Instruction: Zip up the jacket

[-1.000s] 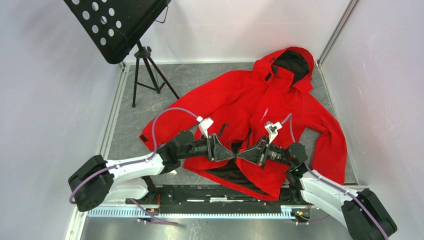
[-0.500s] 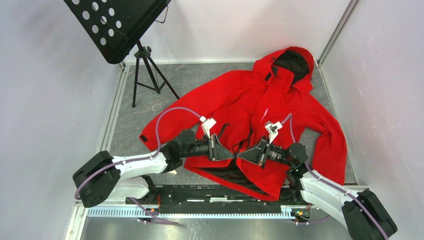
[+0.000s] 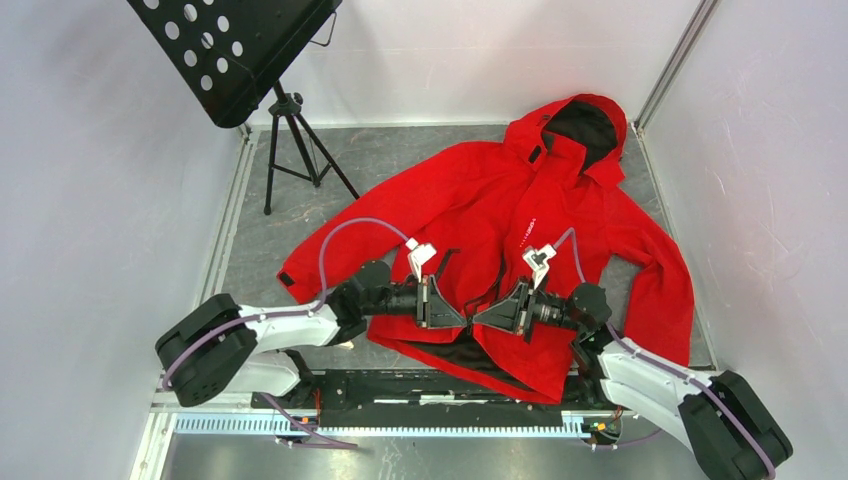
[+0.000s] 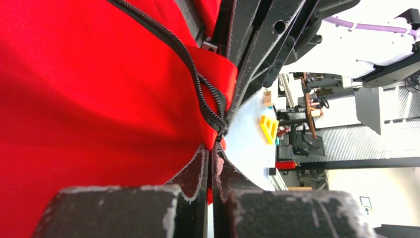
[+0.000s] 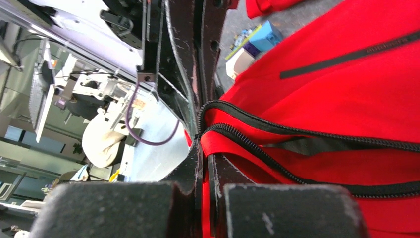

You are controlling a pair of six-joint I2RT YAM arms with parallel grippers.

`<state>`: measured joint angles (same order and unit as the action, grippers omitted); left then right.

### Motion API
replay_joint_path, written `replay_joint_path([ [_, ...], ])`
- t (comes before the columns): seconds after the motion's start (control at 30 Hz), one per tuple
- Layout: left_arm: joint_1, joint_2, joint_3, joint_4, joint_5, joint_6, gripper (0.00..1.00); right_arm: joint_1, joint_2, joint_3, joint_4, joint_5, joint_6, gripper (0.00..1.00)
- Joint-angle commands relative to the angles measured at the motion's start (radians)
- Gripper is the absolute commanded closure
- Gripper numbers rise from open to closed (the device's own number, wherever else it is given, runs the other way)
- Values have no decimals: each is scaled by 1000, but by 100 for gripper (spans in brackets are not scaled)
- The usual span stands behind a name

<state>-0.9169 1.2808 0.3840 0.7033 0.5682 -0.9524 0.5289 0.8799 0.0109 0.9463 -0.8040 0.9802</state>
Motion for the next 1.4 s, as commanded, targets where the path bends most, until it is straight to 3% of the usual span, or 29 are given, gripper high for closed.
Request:
replay_joint_path([
  [0.0,1,49,-15,3,142,-44,98,-8,-57,-150,-283,63,-214,97],
  [0.13,4,122,-26,66,177,-92,98,-7,-11,-93,-379,55,-289,86],
  [0.33,14,216,-36,159,210,-154,98,-7,-11,-91,-419,45,-310,80],
  [0.53,27,279,-39,211,237,-182,98,-7,-96,29,-804,133,-498,61],
  [0.7,39,311,-33,228,263,-192,98,-7,-206,202,-1190,249,-652,38],
  [0.8,41,320,-30,229,269,-197,98,-4,-237,311,-1295,300,-712,28],
  [0.9,42,322,-32,228,272,-202,98,35,-242,392,-1322,380,-736,26],
  [1.13,46,318,-31,219,270,-207,98,373,-191,570,-1316,677,-876,24],
  [1.37,49,318,-35,224,279,-209,98,794,-292,427,-1081,915,-1078,25],
])
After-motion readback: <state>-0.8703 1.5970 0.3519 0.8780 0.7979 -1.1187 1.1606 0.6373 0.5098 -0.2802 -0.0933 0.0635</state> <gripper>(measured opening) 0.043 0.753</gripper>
